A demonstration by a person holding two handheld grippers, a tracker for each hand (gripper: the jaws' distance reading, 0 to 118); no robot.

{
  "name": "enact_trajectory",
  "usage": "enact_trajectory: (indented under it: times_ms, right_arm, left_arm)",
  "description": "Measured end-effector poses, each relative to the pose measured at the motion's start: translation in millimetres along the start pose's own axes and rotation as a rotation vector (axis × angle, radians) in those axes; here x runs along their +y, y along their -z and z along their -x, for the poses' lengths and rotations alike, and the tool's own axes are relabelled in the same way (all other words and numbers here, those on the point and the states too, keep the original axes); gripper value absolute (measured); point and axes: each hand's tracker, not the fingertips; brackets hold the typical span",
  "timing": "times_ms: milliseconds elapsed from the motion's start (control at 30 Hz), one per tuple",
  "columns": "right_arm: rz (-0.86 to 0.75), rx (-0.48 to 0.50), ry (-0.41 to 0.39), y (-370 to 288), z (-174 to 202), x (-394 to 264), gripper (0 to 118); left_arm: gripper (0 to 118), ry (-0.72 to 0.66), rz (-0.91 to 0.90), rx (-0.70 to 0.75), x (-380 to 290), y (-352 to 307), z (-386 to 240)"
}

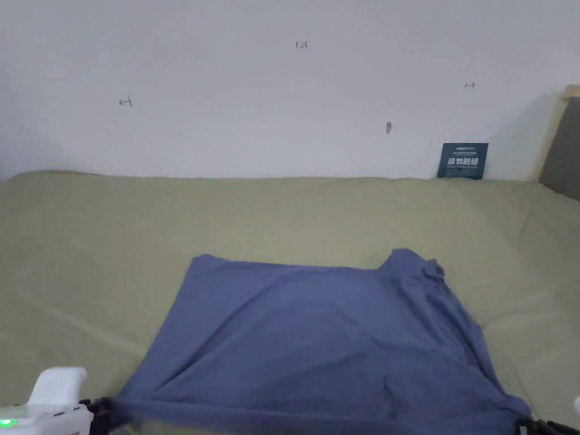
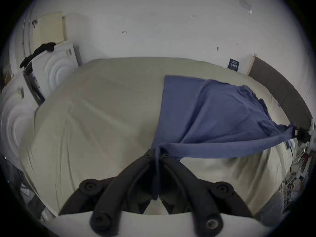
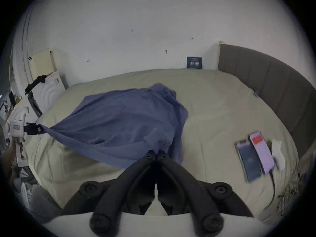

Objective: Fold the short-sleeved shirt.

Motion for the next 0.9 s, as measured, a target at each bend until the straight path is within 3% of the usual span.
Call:
enact_trajectory:
  times_ms: [200, 500, 600, 633, 667, 700, 733, 767, 800, 900]
  right_arm:
    - [0.014, 0.003, 0.04, -24, -7, -30, 2]
    - [0.041, -0.003, 0.042, -15, -4, -30, 2]
    - [0.061, -0.057, 0.045, -13, 1, -28, 2]
    - [-0.016, -0.065, 0.102, -19, 4, -31, 3]
    - [-0.018, -0.019, 0.085, -18, 4, -25, 11]
    - [0.009, -0.049, 0.073, -22, 7, -21, 48]
    - [0.004, -0.043, 0.079, -24, 9, -18, 88]
    - [-0.011, -0.036, 0.077, -26, 12, -16, 116]
    - [-0.035, -0.044, 0.066, -29, 17, -13, 118]
    - [-0.12, -0.047, 0.021, -45, 38, -6, 118]
  left_arm:
    - [2, 0.024, -0.009, -0.013, -28, -29, -1]
    - [2, -0.051, 0.0, -0.03, -38, -14, 11]
    - [2, -0.083, 0.001, -0.032, -35, -12, 15]
    - [3, -0.113, -0.023, -0.044, -39, -11, 18]
    - [10, -0.119, -0.079, -0.059, -35, -21, 18]
    - [40, -0.106, -0.106, -0.04, -31, -26, 16]
    - [77, -0.089, -0.13, -0.019, -26, -31, 12]
    - [111, -0.081, -0.144, -0.021, -31, -47, -9]
    - [118, -0.084, -0.165, -0.037, -31, -58, -20]
    - [118, -0.085, -0.219, -0.046, -20, -82, -38]
